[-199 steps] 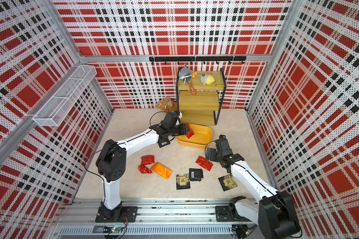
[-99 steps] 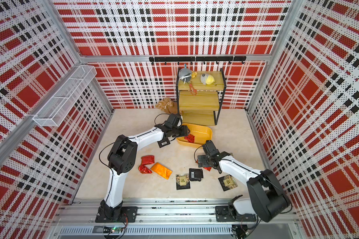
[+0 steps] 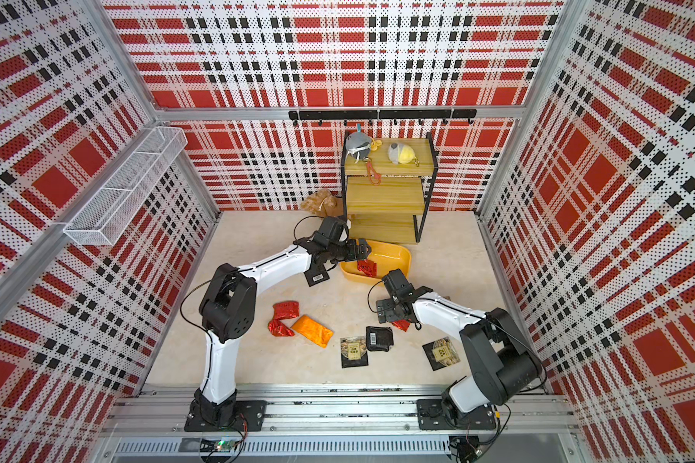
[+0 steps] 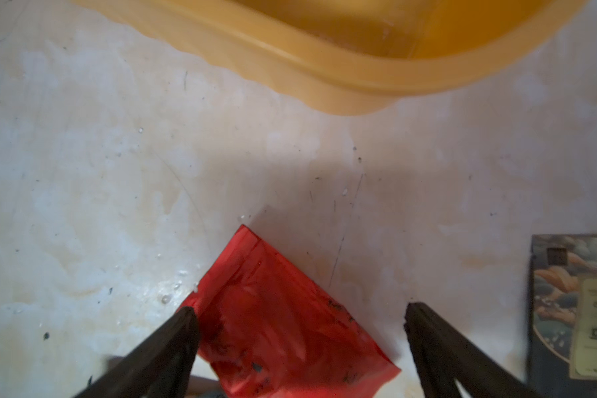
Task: Put the tea bags into the storage box
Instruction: Pick up the tea bag from the center of the board.
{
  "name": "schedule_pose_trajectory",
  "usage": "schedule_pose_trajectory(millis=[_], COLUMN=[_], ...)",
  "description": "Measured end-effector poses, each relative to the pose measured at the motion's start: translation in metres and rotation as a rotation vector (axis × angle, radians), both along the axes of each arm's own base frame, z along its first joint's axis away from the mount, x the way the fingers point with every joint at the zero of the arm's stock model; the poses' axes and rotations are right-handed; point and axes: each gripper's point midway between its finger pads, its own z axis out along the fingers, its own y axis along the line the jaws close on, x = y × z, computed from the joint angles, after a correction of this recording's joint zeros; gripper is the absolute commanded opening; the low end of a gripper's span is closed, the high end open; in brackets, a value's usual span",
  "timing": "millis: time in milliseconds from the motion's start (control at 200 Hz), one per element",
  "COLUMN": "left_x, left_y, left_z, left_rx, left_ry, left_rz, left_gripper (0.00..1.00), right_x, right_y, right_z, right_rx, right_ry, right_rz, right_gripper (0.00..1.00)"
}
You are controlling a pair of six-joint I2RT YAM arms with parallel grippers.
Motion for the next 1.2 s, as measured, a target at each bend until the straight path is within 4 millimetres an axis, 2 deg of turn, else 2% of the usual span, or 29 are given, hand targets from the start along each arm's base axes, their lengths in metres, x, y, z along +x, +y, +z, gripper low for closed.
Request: schedule_pose_trajectory(millis=[225, 331, 426, 536, 661, 917, 1203], left_x=[-0.011, -0.018, -0.027, -0.039, -0.049, -0.058, -0.071], left_y=[0.04, 0.065, 0.091, 0.118, 0.138, 0.147, 0.156], left_z=[0.054, 0.063, 0.058, 0.042, 0.027, 0.021, 0.017], left_rx=[-0.023, -0.018, -0.003, 0.025, 0.048, 0.057, 0.063], left_ry=[-0.081, -0.095, -0.085, -0.048, -0.016, -0.005, 0.003], left_rz=[0.06, 0.098, 0.137, 0.175, 0.204, 0.207, 0.211], left_gripper=[0.99, 0.99, 0.99, 0.99, 0.99, 0.99, 0.99], right_x=[0.001, -0.002, -0.004, -0.004, -0.005, -0.007, -0.018], right_y=[0.004, 0.005, 0.007, 0.011, 0.012, 0.013, 0.014], right_z=[-0.004, -0.005, -0.005, -0.001, 0.006, 0.013, 0.009], right_rx=[0.0, 0.002, 0.008, 0.027, 0.041, 0.059, 0.013], right_ry=[0.02, 0.034, 0.04, 0.033, 0.022, 0.013, 0.037], right_rz=[0.023, 0.032, 0.039, 0.049, 0.054, 0.064, 0.098], right_gripper=[0.98, 1.0, 1.0, 1.0, 1.0, 1.0, 1.0])
